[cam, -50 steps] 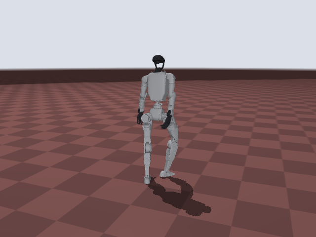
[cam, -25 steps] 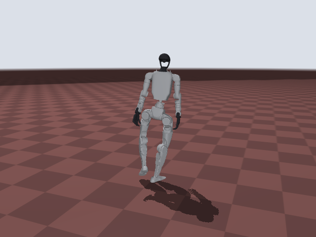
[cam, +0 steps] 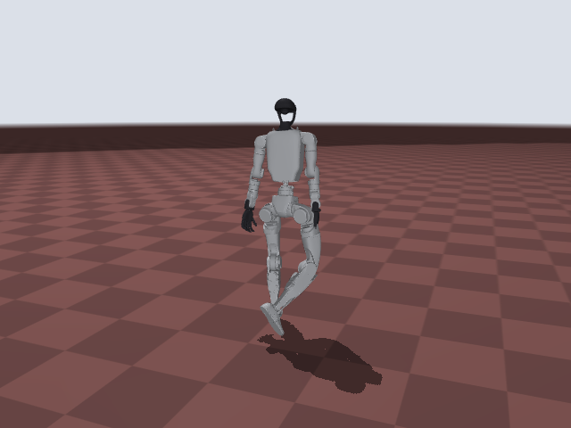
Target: Walk run
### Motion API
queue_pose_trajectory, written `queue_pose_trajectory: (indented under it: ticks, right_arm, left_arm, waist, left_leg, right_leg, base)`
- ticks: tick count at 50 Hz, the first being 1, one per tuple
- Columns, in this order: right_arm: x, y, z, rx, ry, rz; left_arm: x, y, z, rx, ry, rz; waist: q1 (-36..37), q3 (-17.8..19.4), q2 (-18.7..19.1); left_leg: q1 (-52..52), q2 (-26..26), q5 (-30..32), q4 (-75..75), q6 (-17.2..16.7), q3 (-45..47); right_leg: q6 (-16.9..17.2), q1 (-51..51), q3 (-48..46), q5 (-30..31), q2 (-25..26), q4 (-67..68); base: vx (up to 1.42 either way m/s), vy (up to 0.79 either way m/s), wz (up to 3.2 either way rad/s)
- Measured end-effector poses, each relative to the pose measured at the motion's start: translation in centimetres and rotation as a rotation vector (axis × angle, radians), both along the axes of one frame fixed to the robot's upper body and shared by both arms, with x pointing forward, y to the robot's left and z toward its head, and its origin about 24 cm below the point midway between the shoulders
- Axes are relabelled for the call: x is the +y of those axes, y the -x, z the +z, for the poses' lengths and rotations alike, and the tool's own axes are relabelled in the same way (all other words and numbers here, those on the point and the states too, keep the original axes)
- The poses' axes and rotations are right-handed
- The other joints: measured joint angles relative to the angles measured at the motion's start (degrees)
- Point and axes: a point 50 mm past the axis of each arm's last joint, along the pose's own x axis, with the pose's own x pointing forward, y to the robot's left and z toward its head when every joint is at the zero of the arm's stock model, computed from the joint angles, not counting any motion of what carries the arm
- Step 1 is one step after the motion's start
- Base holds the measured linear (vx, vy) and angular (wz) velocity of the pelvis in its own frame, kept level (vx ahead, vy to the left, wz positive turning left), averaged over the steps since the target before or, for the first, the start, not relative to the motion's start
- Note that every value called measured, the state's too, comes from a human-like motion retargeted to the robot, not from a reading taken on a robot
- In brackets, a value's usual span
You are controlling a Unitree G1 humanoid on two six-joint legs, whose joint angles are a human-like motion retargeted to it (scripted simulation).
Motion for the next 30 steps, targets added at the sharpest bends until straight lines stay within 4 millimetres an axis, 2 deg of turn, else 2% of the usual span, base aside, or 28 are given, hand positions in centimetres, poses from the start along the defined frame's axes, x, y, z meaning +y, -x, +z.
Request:
queue_pose_trajectory:
  ticks: [2, 5, 10, 13, 15, 18, 20, 22, 23, 25, 27, 28, 30]
  right_arm:
    - [0.1, 1.1, 0.0, 0.013, 0.001, -0.063]
    - [0.0, 2.7, 0.0, 0.045, -0.008, -0.178]
    - [-0.1, 4.5, 0.1, 0.12, -0.055, -0.328]
    - [0.0, 4.9, 0.1, 0.158, -0.079, -0.386]
    - [-0.1, 5.0, 0.2, 0.164, -0.095, -0.408]
    - [-0.3, 4.6, 0.2, 0.17, -0.109, -0.401]
    - [0.0, 4.3, 0.1, 0.167, -0.116, -0.386]
    - [0.5, 4.0, 0.1, 0.163, -0.128, -0.399]
    - [0.6, 4.0, 0.1, 0.165, -0.131, -0.401]
    - [0.7, 3.6, 0.1, 0.157, -0.134, -0.378]
    - [0.5, 2.0, 0.1, 0.124, -0.135, -0.324]
    - [0.2, 1.1, 0.1, 0.106, -0.126, -0.289]
    - [0.0, -1.1, 0.2, 0.063, -0.098, -0.217]
  left_arm:
    - [1.2, -3.1, 0.6, -0.11, -0.05, -0.044]
    - [2.4, -7.3, 1.8, -0.261, -0.093, -0.12]
    - [3.7, -13.3, 4.6, -0.458, -0.102, -0.204]
    - [3.9, -15.3, 5.7, -0.542, -0.107, -0.241]
    - [3.5, -15.8, 5.9, -0.578, -0.103, -0.257]
    - [2.9, -14.1, 4.8, -0.556, -0.086, -0.235]
    - [2.8, -11.5, 3.5, -0.479, -0.071, -0.21]
    - [2.0, -8.3, 2.0, -0.367, -0.056, -0.203]
    - [1.3, -6.4, 1.2, -0.303, -0.049, -0.198]
    - [0.3, -2.9, 0.2, -0.171, -0.033, -0.189]
    - [0.0, -0.6, -0.1, -0.051, -0.011, -0.193]
    - [-0.2, 0.5, -0.3, 0.0, 0.004, -0.191]
    - [-0.8, 2.6, -0.4, 0.083, 0.027, -0.177]
  waist:
    - [-2.75, 0.48, -1.17]
    - [-7.34, 0.38, -1.54]
    - [-14.88, 0.68, -2.13]
    - [-16.65, 0.2, -1.94]
    - [-16.56, -0.21, -1.73]
    - [-16.92, -1.56, -1.34]
    - [-18.61, -1.7, -1.6]
    - [-19.86, -1.78, -2.3]
    - [-19.25, -2.12, -3.96]
    - [-16.6, -2.11, -8.36]
    - [-15.9, -1.26, -11.29]
    - [-15.04, -0.73, -12.62]
    - [-13.43, 0.13, -12.44]
  left_leg:
    - [4.17, -3.31, 0.1, -4.39, 0.11, -0.09]
    - [9.32, -6.34, -0.44, -8.97, 0.34, -0.09]
    - [16.61, -10.45, -3.65, -12.17, -0.88, -5.58]
    - [21.11, -11.13, -5.67, -13.57, -2.37, -5.94]
    - [23.34, -11.2, -6.04, -13.33, -4.01, -6.39]
    - [25.59, -11.6, -1.81, -11.14, -6.73, -6.57]
    - [27.43, -11.92, 5.64, -8.21, -8.07, -5.13]
    - [27.63, -9.59, 18.51, -1.83, -6.14, 1.37]
    - [27.19, -8.91, 24.13, 2.61, -4.03, 6.12]
    - [25.72, -9.03, 30.57, 13.15, 0.35, 14.82]
    - [21.35, -6.56, 25.72, 23.87, 2.44, 17.66]
    - [18.69, -5.13, 22.46, 28.6, 3.14, 19.4]
    - [11.49, -1.98, 18.6, 35.54, 1.72, 18.75]
  right_leg:
    - [1.46, -7.45, -0.23, -4.12, -2.67, 3.85]
    - [2.55, -15.63, -2.69, -9.0, -3.62, -0.88]
    - [1.94, -25.76, -1.49, -14.5, -0.44, -28.55]
    - [3.4, -31.08, 5.96, -14.54, 3.24, -41.96]
    - [4.44, -32.95, 5.61, -15.33, 3.5, -43.42]
    - [-1.16, -32.46, 0.6, -12.11, 1.94, -37.55]
    - [-1.93, -31.23, 1.63, -8.55, 0.29, -33.78]
    - [-1.67, -29.71, 6.82, -12.18, -1.79, -29.34]
    - [-0.95, -27.43, 8.52, -14.16, -3.21, -29.32]
    - [-0.06, -22.34, 8.51, -16.98, -6.81, -30.42]
    - [1.2, -17.84, 4.64, -19.1, -10.77, -30.84]
    - [1.73, -15.74, 4.54, -19.9, -11.22, -31.77]
    - [2.44, -10.99, 3.31, -20.44, -8.67, -35.22]
  base:
    - [0.62, 0.01, 0.45]
    - [0.81, -0.01, 0.84]
    - [0.84, -0.12, 0.88]
    - [0.85, -0.16, 0.59]
    - [1.04, -0.23, 0.23]
    - [0.96, -0.18, 0.1]
    - [1.18, -0.29, 0.59]
    - [1.25, -0.31, 0.93]
    - [1.15, -0.28, 0.36]
    - [1.12, -0.33, -0.05]
    - [0.89, -0.32, 0.38]
    - [0.95, -0.3, 0.26]
    - [0.88, -0.23, -0.01]
